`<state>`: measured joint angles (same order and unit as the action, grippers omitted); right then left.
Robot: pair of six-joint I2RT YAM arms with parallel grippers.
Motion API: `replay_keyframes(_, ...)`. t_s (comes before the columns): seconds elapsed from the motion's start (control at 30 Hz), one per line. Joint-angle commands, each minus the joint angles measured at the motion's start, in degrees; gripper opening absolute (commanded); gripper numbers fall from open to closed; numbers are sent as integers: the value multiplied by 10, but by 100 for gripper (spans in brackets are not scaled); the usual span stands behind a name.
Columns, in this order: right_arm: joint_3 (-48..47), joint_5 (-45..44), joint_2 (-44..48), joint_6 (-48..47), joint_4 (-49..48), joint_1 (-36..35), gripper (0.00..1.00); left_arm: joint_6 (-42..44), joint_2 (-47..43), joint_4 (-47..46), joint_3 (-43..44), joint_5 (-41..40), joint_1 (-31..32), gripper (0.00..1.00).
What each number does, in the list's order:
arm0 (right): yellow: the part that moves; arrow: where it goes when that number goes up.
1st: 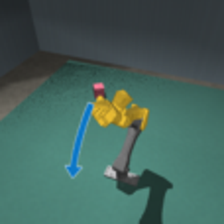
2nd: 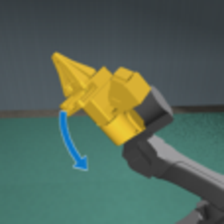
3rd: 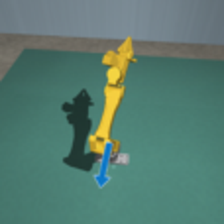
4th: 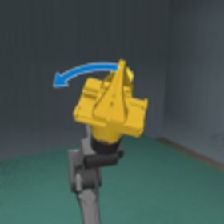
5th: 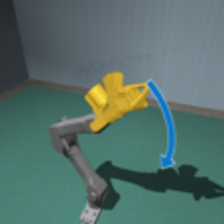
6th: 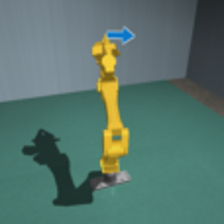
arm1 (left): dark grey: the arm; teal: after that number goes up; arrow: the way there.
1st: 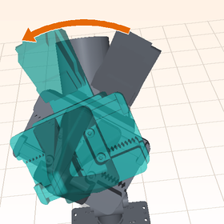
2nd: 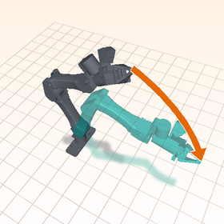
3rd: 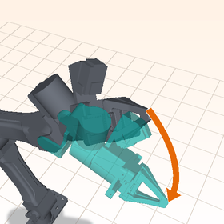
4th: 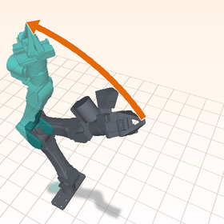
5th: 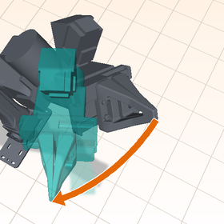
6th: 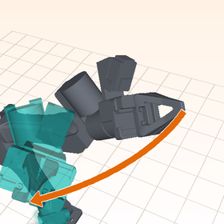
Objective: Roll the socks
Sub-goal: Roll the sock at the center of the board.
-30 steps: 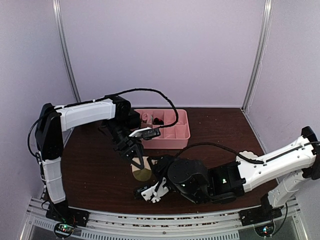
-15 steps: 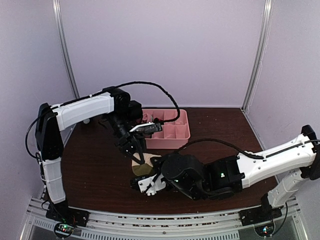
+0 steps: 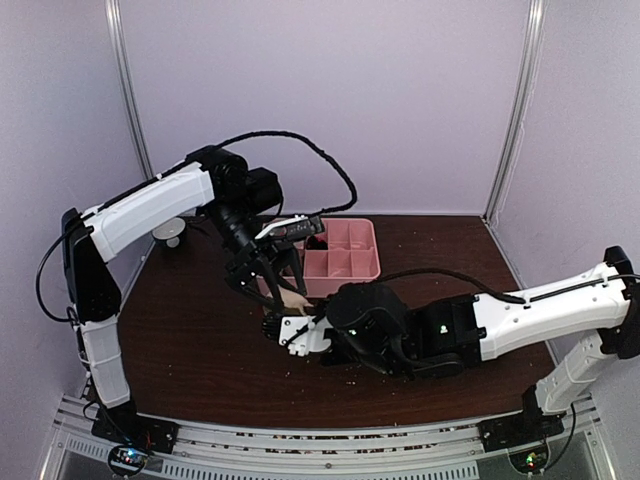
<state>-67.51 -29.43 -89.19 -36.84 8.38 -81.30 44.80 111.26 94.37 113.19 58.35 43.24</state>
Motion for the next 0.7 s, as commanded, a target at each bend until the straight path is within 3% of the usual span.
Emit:
replay_keyframes(0.0,7,44,29,60,-6,15,0,-1,-30,5,13,46,3,98)
replay_keyframes(0.2,11,90,51,119,-23,36,0,21,-30,0,1,21,3,98)
replay_keyframes(0.67,27,125,71,175,-66,41,0,-56,-64,-126,-53,-69,-3,98)
